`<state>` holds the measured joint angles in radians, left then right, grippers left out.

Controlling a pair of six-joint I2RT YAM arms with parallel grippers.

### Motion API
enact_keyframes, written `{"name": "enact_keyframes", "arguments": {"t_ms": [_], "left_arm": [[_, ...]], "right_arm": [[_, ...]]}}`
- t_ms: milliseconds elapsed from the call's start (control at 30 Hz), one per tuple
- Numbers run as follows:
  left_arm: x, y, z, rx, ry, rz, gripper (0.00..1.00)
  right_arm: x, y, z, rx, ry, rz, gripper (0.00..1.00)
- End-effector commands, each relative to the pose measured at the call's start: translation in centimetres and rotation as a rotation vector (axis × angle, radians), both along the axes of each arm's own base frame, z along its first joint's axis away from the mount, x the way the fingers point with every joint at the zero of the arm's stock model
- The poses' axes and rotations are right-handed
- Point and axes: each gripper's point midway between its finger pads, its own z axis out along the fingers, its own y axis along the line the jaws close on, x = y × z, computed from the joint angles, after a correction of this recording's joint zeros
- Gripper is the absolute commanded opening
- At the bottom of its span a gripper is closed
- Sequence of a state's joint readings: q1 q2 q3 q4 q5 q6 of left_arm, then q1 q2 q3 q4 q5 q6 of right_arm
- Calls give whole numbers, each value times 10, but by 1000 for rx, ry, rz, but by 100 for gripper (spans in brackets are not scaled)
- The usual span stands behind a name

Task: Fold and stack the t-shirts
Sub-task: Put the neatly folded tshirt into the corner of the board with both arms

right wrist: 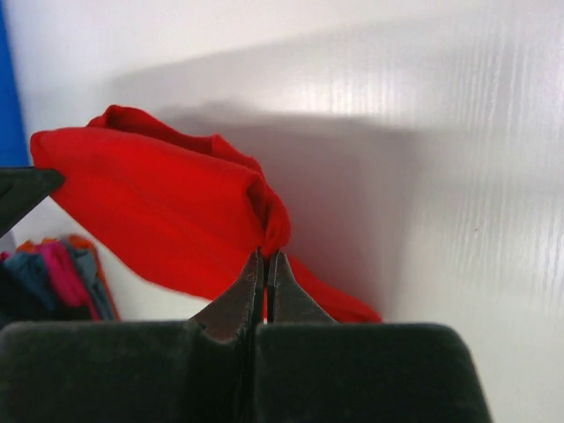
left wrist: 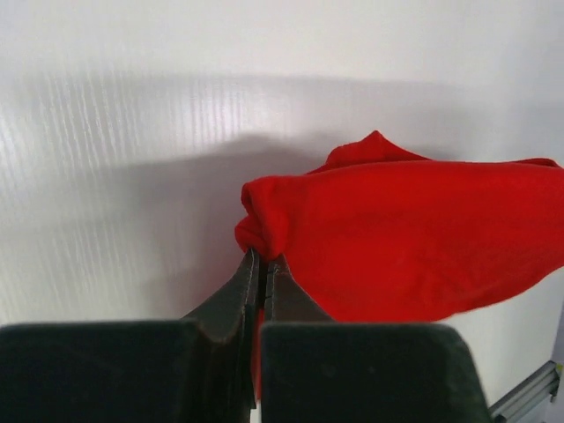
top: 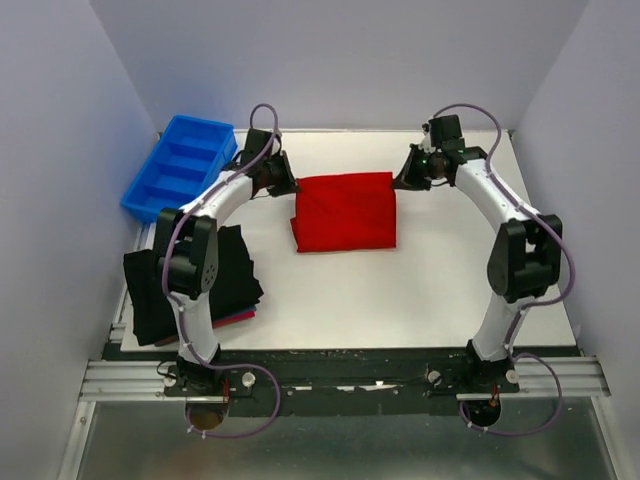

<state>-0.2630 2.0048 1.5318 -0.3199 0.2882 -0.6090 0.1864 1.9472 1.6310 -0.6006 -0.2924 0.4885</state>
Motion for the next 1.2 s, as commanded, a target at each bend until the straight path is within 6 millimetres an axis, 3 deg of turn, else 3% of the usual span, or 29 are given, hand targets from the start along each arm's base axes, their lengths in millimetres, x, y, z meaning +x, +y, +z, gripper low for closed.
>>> {"name": "enact_keyframes", "arguments": {"t_ms": [0, 300, 567, 667, 833, 1000, 1167], "left_arm": [[-18, 11, 72, -19, -137, 48, 0], [-95, 52, 149, 36, -245, 129, 0], [-179, 128, 193, 163, -280, 334, 0], [-208, 157, 204, 238, -281, 424, 0], [-243, 215, 206, 398, -240, 629, 0], [-284, 268, 222, 518, -239, 913, 0], [-324, 297, 228, 532, -258, 1157, 0]], "right_arm": [[-19, 8, 59, 71, -165, 61, 1], [-85, 24, 135, 152, -358, 185, 1], [-148, 73, 197, 235, -485, 354, 1], [-165, 93, 204, 252, -477, 397, 1], [-189, 137, 205, 276, -456, 493, 1], [-205, 181, 204, 282, -442, 565, 1], [-222, 218, 211, 298, -440, 633, 1]]}}
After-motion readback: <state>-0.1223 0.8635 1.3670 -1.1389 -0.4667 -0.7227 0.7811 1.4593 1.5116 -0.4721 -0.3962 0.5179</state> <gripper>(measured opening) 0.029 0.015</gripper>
